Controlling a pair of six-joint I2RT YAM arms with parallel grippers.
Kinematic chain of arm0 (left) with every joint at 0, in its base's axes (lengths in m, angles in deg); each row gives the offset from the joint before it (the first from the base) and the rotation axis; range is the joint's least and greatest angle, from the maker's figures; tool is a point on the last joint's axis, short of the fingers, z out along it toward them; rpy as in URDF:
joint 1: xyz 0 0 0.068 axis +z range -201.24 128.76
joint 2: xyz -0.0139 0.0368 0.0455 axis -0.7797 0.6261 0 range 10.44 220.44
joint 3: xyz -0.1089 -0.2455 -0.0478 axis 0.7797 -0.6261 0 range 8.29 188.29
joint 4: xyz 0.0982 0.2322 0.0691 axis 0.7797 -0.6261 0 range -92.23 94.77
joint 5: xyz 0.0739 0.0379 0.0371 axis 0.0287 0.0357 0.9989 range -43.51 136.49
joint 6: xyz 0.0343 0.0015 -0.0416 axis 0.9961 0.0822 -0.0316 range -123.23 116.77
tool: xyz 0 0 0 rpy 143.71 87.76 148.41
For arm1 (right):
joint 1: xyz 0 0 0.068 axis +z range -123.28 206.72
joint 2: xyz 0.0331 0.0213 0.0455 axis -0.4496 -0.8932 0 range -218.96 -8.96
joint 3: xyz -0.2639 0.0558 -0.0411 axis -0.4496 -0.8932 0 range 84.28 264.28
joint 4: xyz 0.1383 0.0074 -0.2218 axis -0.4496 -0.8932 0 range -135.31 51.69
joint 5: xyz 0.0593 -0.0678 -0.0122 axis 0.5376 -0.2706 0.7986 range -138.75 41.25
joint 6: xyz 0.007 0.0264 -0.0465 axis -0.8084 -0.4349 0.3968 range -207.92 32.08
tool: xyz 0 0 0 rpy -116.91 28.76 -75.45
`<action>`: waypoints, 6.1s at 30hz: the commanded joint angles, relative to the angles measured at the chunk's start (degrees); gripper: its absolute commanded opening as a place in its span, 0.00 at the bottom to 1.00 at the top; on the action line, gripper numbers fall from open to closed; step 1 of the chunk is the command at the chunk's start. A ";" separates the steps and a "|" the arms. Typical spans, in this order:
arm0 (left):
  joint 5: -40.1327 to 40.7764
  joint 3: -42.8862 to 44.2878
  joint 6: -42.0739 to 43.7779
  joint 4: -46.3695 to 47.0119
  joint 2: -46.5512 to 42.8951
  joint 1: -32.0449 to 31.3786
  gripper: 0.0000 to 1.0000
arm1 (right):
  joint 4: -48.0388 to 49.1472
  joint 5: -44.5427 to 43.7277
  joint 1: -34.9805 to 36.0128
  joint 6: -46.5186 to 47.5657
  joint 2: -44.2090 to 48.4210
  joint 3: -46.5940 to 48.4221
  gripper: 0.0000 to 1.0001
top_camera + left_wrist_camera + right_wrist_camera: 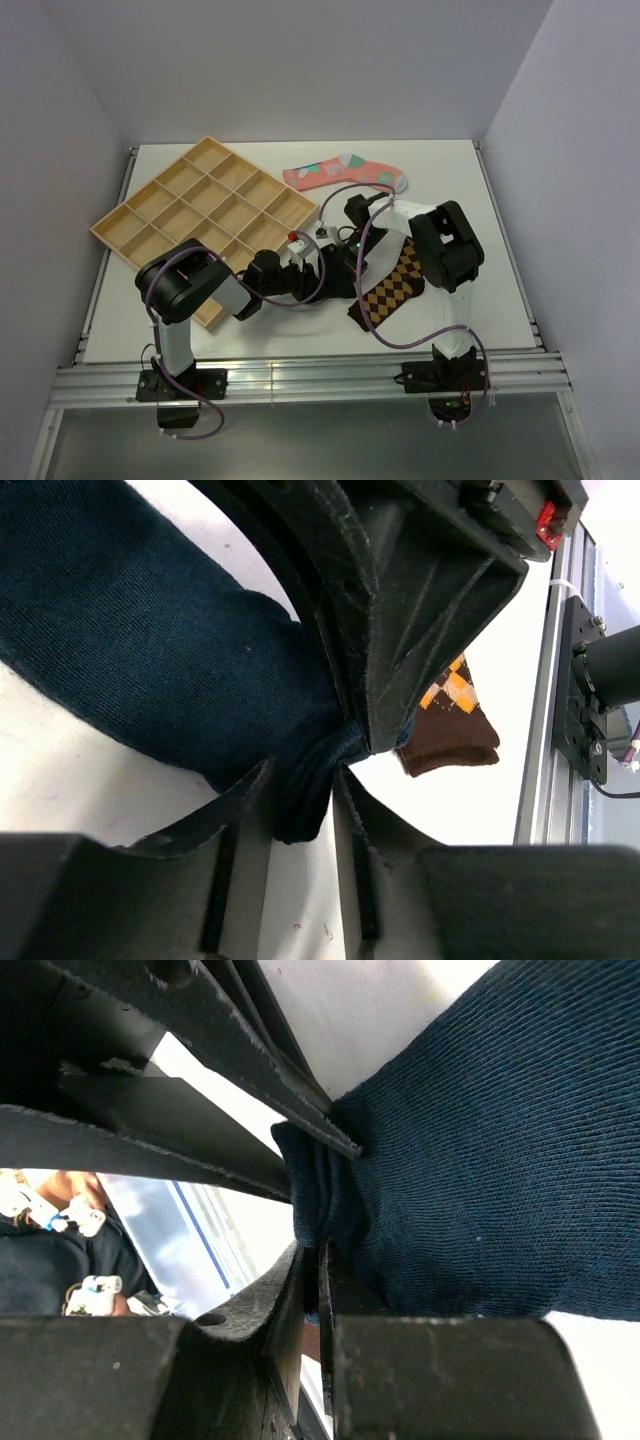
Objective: Roll the socks
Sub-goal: Roll the sock at the center of the board.
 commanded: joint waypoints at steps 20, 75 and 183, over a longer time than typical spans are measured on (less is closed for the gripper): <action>-0.55 4.60 -2.29 -9.19 2.04 0.13 0.00 | 14.85 -11.63 -4.06 -9.40 12.31 -6.66 0.63; -13.02 7.15 -1.77 -25.37 0.28 1.63 0.00 | 18.55 -17.19 -23.06 4.74 21.97 -9.55 0.52; 25.20 6.09 11.50 -26.60 -17.22 -11.46 0.41 | 10.20 -19.81 3.31 2.81 3.53 -8.43 0.08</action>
